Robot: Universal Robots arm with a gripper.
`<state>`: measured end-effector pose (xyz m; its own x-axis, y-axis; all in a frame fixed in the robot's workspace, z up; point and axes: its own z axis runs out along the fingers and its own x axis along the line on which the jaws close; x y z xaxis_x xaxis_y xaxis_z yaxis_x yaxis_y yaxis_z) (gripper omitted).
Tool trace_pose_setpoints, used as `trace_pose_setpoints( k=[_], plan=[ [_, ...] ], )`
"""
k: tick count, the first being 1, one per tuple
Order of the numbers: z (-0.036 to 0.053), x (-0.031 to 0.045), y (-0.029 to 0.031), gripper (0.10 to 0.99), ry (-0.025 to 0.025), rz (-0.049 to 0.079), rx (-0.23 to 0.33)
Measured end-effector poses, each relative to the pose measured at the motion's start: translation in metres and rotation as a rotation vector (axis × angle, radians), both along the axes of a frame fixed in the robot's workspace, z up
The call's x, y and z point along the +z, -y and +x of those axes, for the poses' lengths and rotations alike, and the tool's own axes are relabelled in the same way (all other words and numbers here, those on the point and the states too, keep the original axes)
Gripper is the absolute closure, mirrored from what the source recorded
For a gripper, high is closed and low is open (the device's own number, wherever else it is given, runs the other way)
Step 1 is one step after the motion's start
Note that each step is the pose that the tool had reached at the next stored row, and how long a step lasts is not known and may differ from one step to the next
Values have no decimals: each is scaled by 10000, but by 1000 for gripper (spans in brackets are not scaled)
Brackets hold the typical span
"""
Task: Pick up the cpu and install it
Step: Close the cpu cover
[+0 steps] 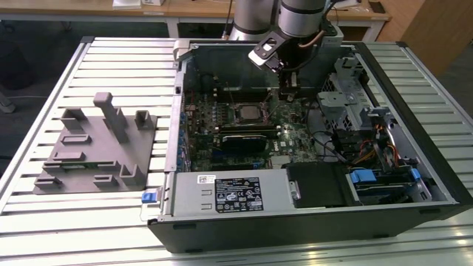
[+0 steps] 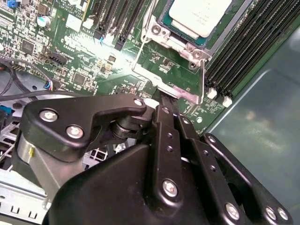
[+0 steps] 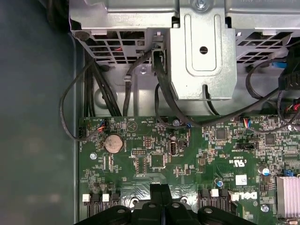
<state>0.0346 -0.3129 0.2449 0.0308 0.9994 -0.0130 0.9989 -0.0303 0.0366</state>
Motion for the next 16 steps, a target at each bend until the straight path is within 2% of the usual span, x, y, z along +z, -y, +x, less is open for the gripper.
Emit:
trace_pose_setpoints(
  k=[10,16],
  plan=[
    [-40,-1,0,980,0,0,0],
    [-145,-2,0,980,0,0,0]
  ],
)
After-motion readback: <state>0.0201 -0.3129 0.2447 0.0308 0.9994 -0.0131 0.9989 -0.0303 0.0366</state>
